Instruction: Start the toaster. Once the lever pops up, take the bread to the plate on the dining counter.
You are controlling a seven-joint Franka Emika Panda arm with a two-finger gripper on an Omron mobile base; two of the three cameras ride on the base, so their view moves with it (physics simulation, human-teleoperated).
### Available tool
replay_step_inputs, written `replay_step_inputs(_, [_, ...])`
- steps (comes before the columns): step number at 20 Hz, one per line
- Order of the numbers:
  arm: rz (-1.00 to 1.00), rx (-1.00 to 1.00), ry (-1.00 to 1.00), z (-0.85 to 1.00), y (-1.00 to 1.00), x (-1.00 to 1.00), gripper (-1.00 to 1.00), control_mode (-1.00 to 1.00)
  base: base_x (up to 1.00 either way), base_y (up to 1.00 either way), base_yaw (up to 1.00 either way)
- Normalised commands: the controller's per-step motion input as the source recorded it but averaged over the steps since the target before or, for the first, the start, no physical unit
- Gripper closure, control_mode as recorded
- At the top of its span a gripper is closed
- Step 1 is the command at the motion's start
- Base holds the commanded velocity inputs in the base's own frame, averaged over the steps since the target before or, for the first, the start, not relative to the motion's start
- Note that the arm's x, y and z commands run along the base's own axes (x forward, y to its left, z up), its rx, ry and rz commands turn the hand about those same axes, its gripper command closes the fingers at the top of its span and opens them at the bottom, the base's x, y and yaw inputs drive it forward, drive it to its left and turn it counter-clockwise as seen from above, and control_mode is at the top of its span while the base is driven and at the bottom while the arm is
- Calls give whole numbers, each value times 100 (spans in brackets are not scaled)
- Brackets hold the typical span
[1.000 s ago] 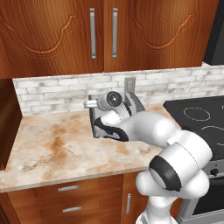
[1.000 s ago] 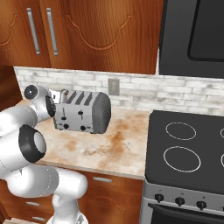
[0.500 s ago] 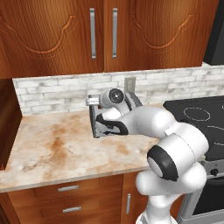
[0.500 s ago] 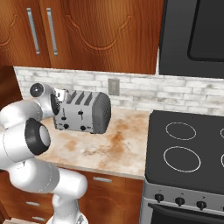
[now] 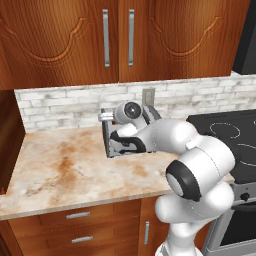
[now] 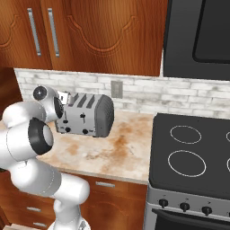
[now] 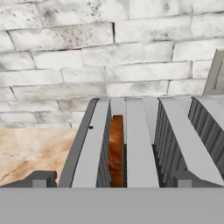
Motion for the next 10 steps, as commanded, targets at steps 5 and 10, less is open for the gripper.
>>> replay_step_inputs(5, [0,0,0,-1,0,5,-100,-100,0,0,0])
replay_step_inputs(10, [0,0,0,0,0,9,-100,-100,0,0,0])
